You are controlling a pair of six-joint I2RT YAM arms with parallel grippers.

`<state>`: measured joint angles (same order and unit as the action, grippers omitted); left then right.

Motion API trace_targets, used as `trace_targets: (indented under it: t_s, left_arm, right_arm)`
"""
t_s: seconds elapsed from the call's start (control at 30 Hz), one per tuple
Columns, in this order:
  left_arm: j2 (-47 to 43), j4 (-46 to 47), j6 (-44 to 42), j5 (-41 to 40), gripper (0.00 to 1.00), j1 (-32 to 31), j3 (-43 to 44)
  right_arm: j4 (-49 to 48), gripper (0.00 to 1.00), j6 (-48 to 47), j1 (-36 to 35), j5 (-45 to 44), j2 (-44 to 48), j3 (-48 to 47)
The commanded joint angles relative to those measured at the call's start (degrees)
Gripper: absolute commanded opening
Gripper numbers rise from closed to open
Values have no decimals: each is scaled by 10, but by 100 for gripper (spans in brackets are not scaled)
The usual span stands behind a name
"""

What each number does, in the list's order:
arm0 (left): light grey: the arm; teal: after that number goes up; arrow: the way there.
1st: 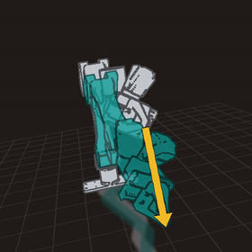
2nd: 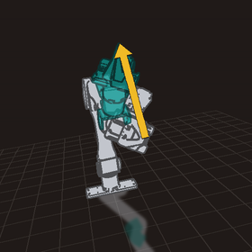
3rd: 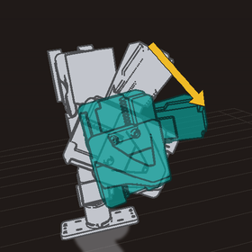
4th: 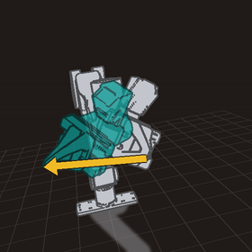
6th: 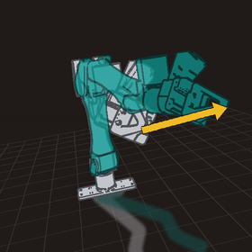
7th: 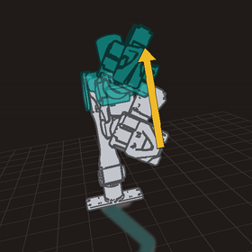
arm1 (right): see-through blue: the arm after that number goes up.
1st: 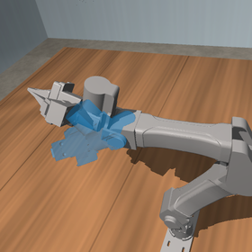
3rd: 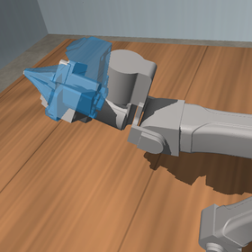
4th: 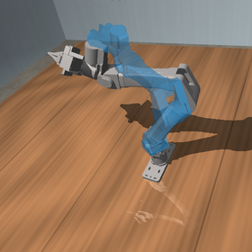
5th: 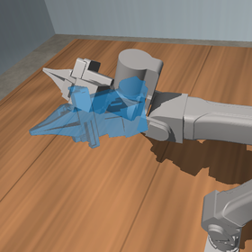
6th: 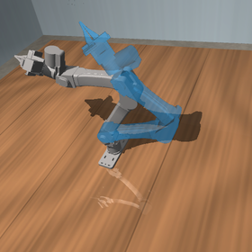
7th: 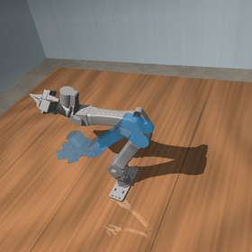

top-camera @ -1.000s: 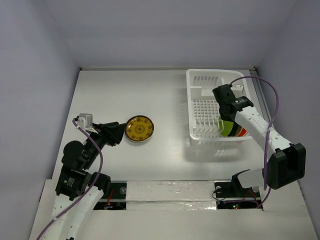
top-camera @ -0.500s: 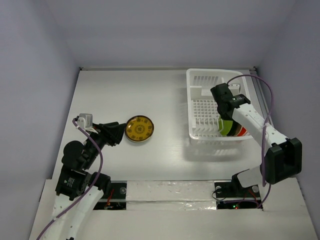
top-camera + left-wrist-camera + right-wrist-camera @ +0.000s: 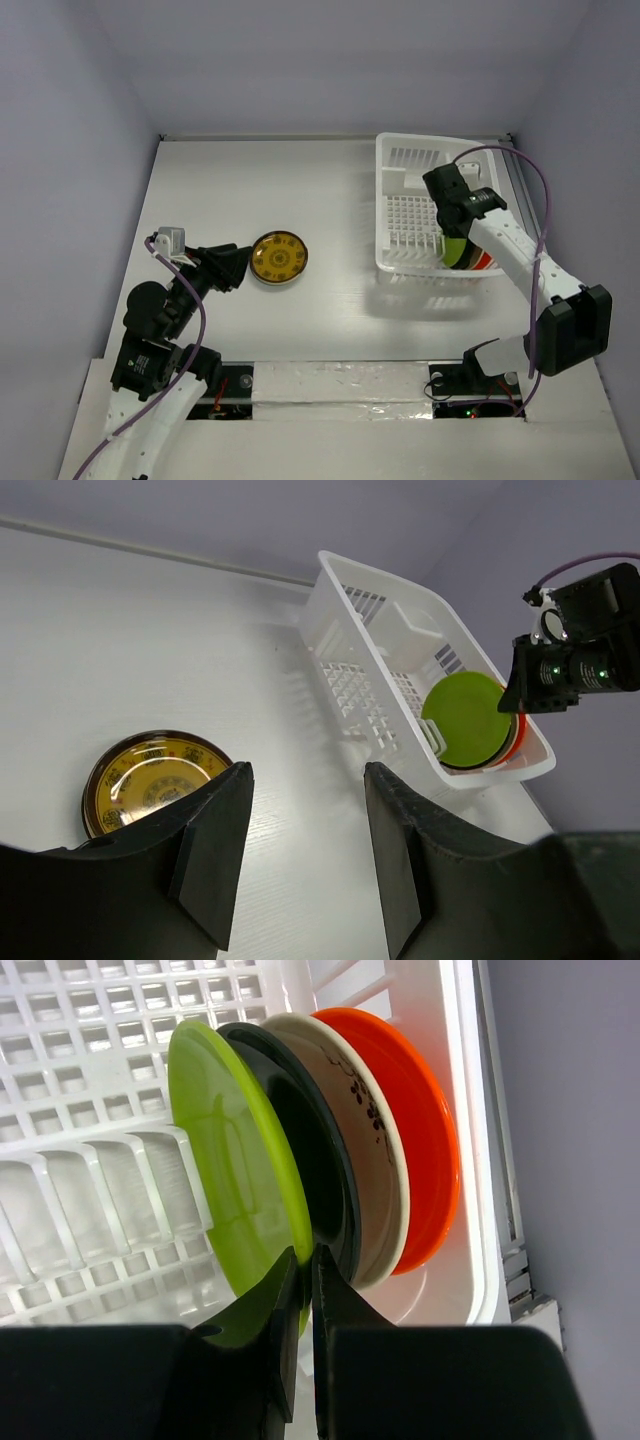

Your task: Unload the plates from the dish rack

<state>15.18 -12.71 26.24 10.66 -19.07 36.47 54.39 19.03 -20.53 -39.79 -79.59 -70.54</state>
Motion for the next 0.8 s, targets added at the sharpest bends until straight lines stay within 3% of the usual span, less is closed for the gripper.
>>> trace_targets:
  t_s: [0.0, 0.4, 0.6, 0.77]
  left_arm:
    - [-1, 22, 1, -1, 45, -3, 13]
    - [6, 23, 1, 2, 45, 3, 12]
    - [13, 23, 1, 3, 45, 8, 12]
    - [19, 24, 1, 3, 45, 8, 12]
  right_arm:
    - [6, 0, -2, -16, -49, 29, -60]
    - [99, 0, 24, -89, -121, 13, -189]
    - [44, 0, 47, -174, -93, 48, -234]
    - [-59, 0, 72, -240, -87, 56, -217]
